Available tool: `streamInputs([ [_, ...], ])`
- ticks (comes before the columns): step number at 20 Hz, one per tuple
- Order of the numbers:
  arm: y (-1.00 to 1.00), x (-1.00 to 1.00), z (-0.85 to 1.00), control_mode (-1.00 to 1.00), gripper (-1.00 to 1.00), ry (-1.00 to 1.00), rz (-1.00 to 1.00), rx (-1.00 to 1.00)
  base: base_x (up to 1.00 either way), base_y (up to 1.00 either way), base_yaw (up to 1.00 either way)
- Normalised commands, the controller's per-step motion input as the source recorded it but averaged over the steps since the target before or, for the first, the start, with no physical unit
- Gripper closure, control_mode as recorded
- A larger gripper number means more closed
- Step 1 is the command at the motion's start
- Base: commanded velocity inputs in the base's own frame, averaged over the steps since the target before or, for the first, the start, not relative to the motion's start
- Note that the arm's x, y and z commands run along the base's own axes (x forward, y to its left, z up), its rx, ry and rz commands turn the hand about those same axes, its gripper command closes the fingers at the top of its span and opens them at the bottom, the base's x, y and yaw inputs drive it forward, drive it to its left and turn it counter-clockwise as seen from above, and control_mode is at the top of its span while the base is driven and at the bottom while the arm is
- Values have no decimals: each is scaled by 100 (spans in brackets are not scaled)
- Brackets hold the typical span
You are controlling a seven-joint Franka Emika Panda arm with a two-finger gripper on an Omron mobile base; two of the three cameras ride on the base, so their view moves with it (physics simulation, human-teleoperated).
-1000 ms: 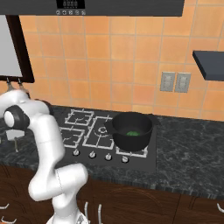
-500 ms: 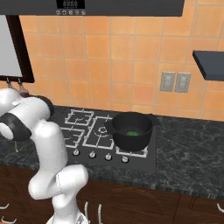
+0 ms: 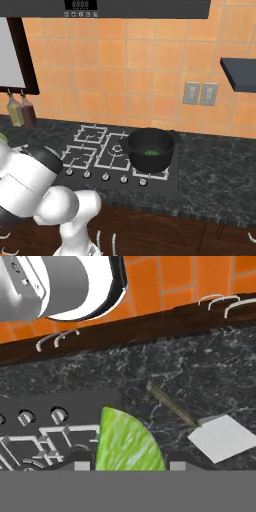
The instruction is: Put the lemon wedge and broccoli in the pot. Retrieve the spatula and lightly stir the vegetables in the pot.
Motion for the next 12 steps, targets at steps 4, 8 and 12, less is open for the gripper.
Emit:
streamInputs([
  [4,-100,3,76,-100,100,-3,2,-4,0,0,0],
  [8,-100,13,71,-100,100,0,0,-3,0,0,0],
  [12,-100,11,54,-100,100,0,0,0,0,0,0],
])
